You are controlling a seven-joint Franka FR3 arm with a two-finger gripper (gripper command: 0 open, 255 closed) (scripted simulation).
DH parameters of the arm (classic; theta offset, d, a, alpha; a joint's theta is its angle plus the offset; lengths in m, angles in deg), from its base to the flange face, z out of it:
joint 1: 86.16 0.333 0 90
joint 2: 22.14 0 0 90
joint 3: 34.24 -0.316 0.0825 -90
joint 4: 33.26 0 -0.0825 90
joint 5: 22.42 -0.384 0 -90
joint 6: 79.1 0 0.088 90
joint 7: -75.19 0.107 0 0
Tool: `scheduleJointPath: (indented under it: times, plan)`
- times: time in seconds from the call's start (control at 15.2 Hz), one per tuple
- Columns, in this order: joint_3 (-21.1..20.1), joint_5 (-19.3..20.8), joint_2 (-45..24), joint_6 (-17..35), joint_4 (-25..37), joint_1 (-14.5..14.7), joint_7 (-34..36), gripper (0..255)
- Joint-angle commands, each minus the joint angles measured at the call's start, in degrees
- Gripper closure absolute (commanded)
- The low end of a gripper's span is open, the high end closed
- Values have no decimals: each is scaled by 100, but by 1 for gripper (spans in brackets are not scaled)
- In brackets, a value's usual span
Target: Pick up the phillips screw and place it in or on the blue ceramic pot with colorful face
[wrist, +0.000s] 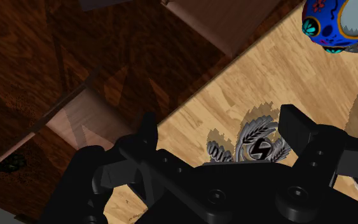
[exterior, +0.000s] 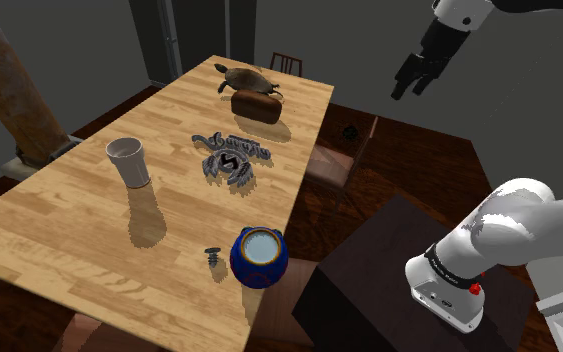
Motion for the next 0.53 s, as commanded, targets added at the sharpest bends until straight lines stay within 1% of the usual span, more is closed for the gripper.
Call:
scheduleJointPath:
  times: [0.0,0.46]
  plan:
    - [0,0,0,0,0,0,0,0]
    - [-597,-322,-475,984,-571,273,542,0]
